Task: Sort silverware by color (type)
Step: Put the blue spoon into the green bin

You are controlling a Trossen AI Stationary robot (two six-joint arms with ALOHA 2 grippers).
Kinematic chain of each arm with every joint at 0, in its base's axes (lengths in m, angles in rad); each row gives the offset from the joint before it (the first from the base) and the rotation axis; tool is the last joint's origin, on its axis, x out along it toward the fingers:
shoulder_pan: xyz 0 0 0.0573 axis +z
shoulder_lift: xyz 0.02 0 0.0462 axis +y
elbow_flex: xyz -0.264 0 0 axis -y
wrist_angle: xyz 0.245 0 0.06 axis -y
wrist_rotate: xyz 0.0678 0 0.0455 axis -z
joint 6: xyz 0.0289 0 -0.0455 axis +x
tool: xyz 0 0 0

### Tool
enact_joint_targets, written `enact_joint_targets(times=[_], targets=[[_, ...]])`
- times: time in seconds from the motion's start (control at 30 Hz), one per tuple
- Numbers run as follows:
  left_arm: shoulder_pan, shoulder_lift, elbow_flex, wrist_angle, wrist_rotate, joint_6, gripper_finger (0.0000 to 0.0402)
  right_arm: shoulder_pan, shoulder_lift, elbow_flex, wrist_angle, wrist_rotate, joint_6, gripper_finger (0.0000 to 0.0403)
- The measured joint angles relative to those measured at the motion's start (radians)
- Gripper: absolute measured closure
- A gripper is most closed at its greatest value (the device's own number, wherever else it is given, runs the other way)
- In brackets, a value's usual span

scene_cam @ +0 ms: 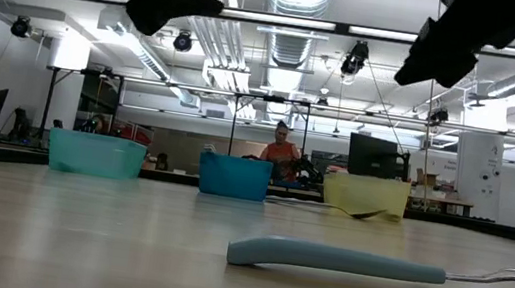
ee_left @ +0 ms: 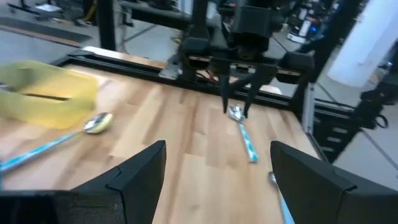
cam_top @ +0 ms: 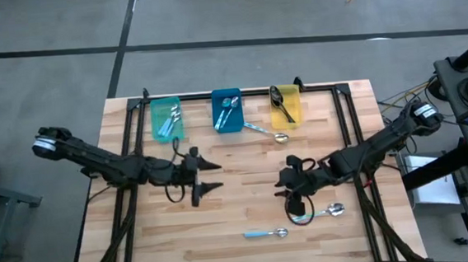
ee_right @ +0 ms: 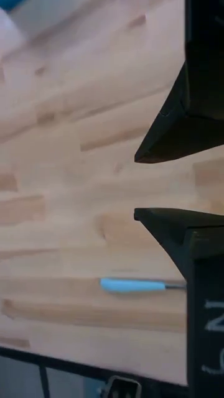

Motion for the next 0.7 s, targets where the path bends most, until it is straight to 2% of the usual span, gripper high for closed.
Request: enact_joint_targets(times=[0.23, 0.47, 0.7], targets=[[-0.061, 0.187, 0.152, -0.031, 0.001, 0.0, 0.0135, 0.097, 0.015, -0.003, 0.006, 0.0, 0.077, 0.0285], [-0.15, 0.347, 0.401, -0.42, 0.0, -0.054, 0.0135, 0.246, 0.024, -0.008, -0.001, -0.001, 0.187, 0.0285], [-0.219, 0.523, 0.606, -0.557, 0.0, -0.042, 0.0135, 0.368, 0.025, -0.014, -0.001, 0.069, 0.271, 0.0291]])
